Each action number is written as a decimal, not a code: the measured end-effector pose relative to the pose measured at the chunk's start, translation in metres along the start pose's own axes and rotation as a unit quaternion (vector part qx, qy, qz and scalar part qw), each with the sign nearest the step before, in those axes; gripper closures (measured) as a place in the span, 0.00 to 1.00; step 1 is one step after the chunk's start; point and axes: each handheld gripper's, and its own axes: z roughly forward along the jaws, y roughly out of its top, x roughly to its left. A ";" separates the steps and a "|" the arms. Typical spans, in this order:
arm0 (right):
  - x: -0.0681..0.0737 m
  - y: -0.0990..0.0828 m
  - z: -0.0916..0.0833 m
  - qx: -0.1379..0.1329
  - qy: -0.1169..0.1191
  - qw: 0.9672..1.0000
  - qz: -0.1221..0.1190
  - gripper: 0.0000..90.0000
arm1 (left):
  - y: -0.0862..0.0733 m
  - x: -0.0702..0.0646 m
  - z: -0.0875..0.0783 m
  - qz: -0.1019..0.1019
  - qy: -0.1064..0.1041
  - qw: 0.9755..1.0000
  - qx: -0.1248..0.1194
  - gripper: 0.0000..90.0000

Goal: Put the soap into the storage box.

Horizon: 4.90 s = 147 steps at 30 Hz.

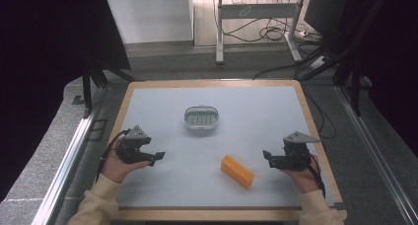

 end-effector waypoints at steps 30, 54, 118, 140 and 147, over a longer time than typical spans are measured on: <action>-0.006 0.008 -0.015 0.000 0.001 1.000 -0.002 0.14 | 0.001 -0.004 -0.002 0.013 -0.003 1.000 0.002 0.22; 0.006 0.034 -0.019 0.033 0.024 0.999 -0.005 0.18 | 0.001 -0.004 -0.002 0.019 -0.012 1.000 -0.001 0.21; 0.107 0.057 0.006 0.173 0.116 0.973 -0.099 0.46 | 0.003 -0.010 0.001 0.033 -0.014 0.999 0.004 0.21; 0.123 0.046 0.036 0.262 0.110 0.949 -0.137 0.60 | 0.003 -0.008 -0.001 0.031 -0.013 0.999 -0.001 0.21; 0.124 0.047 0.042 0.275 0.104 0.944 -0.153 0.68 | 0.003 -0.009 0.000 0.031 -0.013 0.999 0.000 0.21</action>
